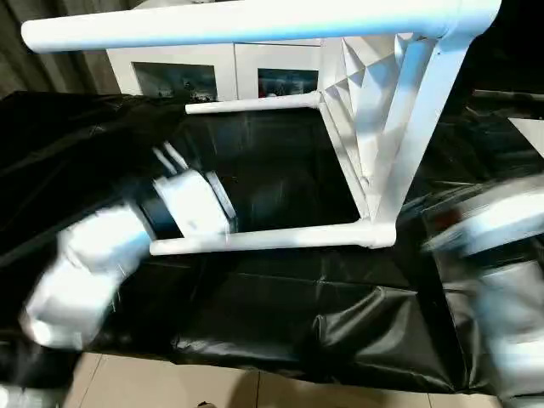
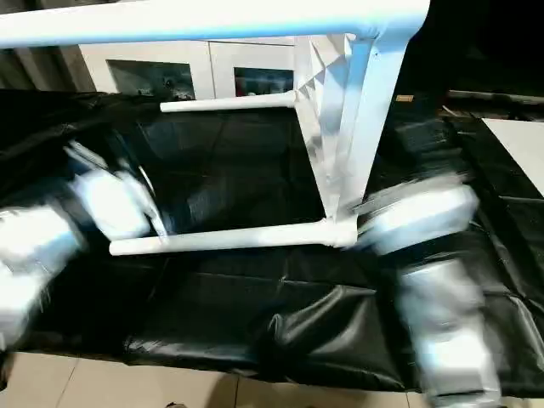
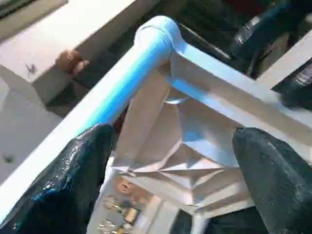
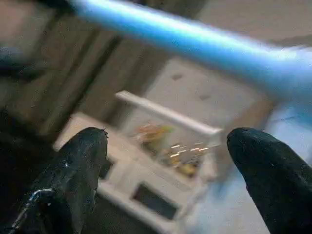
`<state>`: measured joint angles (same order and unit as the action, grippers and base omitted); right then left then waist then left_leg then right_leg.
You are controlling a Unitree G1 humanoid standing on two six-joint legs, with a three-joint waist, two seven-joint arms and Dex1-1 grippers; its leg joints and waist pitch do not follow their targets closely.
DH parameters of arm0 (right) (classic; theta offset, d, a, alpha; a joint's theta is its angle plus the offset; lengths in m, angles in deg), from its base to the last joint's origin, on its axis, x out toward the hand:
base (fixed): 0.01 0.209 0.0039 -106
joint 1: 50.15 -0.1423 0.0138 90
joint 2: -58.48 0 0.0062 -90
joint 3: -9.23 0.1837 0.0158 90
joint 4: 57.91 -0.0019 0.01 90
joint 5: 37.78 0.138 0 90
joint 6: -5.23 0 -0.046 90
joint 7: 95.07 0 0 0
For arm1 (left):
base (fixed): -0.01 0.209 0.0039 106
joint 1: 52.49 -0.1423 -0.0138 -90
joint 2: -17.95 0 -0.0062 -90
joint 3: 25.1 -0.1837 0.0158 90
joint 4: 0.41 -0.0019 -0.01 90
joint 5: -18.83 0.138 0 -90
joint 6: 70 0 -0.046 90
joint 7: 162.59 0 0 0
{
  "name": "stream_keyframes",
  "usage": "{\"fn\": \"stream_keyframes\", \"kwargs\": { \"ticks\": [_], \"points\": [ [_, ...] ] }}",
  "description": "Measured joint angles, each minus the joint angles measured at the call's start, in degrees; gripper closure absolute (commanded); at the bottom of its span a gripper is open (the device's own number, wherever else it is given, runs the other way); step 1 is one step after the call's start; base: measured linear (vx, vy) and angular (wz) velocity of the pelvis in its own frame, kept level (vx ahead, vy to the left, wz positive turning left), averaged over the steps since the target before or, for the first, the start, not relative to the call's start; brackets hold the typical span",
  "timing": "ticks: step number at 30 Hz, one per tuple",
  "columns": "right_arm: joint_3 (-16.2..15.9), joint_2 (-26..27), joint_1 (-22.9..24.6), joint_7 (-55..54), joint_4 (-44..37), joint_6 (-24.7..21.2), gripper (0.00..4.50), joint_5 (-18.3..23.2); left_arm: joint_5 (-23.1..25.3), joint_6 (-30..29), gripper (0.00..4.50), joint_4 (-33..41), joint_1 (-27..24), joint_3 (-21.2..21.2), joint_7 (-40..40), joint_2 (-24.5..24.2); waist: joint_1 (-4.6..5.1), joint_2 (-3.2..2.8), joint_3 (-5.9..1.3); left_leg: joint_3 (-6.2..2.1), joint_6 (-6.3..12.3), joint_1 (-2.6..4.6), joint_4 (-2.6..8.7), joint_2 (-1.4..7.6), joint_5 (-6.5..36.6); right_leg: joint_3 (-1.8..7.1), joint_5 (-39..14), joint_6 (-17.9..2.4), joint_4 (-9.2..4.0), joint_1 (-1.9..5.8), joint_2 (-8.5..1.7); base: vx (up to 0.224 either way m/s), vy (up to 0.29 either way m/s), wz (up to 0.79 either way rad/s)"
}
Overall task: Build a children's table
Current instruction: Flip table
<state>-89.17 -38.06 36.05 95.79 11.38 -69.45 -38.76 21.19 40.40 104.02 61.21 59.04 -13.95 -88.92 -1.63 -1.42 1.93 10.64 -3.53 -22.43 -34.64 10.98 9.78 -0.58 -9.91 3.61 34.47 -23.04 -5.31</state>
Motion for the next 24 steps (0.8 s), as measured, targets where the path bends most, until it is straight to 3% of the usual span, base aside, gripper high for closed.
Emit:
{"fn": "stream_keyframes", "kwargs": {
  "ticks": [6,9,18,24],
  "points": [
    [-7.48,-0.29,0.1,7.07,5.39,-3.78,0.14,-2.39,13.11,2.16,0.15,-5.5,6.01,1.04,6.41,-3.41,-0.08,0.17,0.03,-0.23,0.0,-0.06,-0.01,-0.02,0.0,-0.09,0.07,-0.11,0.02,-0.01,0.06,0.0,0.0,0.0],
    [-9.28,0.7,-0.49,8.03,7.37,-4.83,0.14,-3.09,17.08,2.1,0.15,-9.32,8.3,1.94,9.02,-4.51,-0.11,0.15,0.04,-0.26,0.0,-0.09,-0.01,-0.04,0.0,-0.09,0.11,-0.18,0.03,-0.03,0.05,0.0,0.0,0.0],
    [-9.26,2.63,-1.62,6.74,8.53,-4.85,0.14,-4.51,24.82,3.55,0.15,-16.23,15.28,5.64,19.07,-6.95,-0.25,0.13,0.05,-0.4,-0.01,-0.17,-0.01,-0.05,0.0,-0.17,0.24,-0.39,0.03,-0.08,0.07,0.0,0.0,0.0],
    [-9.24,3.39,-1.65,6.53,8.62,-4.85,0.14,-5.77,27.06,5.97,0.15,-19.31,16.17,5.31,21.39,-7.36,-0.24,0.01,0.05,-0.45,-0.01,-0.17,-0.01,-0.07,0.0,-0.17,0.31,-0.5,0.03,-0.1,0.09,0.0,0.0,0.0]
  ]
}}
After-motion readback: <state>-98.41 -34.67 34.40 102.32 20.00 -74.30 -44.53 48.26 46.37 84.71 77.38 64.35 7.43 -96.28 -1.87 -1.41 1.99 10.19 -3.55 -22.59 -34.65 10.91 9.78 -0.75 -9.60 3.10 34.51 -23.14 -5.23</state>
